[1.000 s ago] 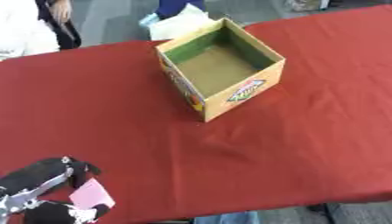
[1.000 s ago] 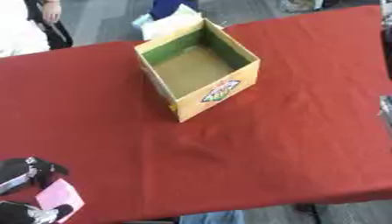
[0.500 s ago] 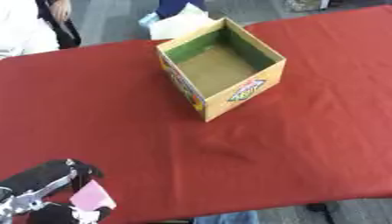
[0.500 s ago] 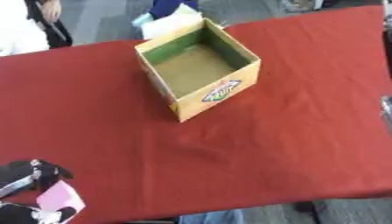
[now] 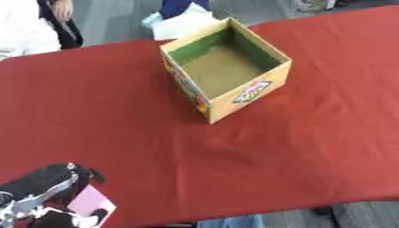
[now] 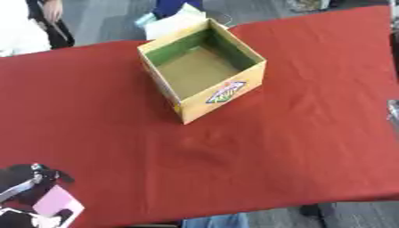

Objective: Pick up objects on the table and place them in the box.

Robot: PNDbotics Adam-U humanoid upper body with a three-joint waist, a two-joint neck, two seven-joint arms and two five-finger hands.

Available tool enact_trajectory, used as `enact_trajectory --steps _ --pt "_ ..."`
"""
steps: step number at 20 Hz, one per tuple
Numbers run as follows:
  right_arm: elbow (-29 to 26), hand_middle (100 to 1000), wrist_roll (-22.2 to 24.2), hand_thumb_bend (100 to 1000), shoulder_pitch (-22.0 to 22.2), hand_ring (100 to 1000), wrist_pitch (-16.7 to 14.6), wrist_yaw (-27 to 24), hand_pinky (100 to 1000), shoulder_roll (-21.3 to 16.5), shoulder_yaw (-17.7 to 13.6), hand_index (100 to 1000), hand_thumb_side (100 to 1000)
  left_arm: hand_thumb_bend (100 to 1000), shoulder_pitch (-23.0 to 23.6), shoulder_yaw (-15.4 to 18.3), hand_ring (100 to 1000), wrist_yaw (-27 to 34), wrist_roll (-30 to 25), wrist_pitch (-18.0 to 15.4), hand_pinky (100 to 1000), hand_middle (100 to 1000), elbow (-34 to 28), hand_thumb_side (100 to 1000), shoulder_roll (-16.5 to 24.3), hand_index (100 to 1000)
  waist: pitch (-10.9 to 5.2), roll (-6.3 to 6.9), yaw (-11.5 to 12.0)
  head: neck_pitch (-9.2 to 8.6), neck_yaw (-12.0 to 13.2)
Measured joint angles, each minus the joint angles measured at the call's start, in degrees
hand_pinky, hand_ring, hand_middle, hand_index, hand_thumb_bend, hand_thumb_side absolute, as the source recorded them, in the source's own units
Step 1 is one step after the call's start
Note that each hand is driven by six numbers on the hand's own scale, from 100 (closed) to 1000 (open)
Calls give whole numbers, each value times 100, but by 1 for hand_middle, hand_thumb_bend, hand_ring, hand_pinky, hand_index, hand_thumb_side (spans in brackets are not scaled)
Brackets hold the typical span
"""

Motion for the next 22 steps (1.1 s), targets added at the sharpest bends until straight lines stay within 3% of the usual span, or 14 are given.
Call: enact_trajectory --steps 4,5,11,22 --pt "0 796 -9 212 6 837 9 0 881 2 -1 852 1000 100 -4 39 334 214 55 16 299 367 0 389 1 753 0 1 0 0 -2" --pt "0 796 -12 212 8 837 12 0 881 2 -1 852 1000 100 -8 63 324 268 89 9 284 359 0 345 3 737 0 2 0 0 -3" --pt "0 796 -19 212 49 837 19 0 881 3 -3 852 1000 100 -140 198 332 470 348 -155 294 375 -1 233 71 743 -5 12 2 0 -13" --pt "0 795 -7 216 24 837 29 -2 882 3 -1 852 1000 100 -1192 390 353 679 675 -641 319 404 -3 100 696 742 1 52 -63 0 0"
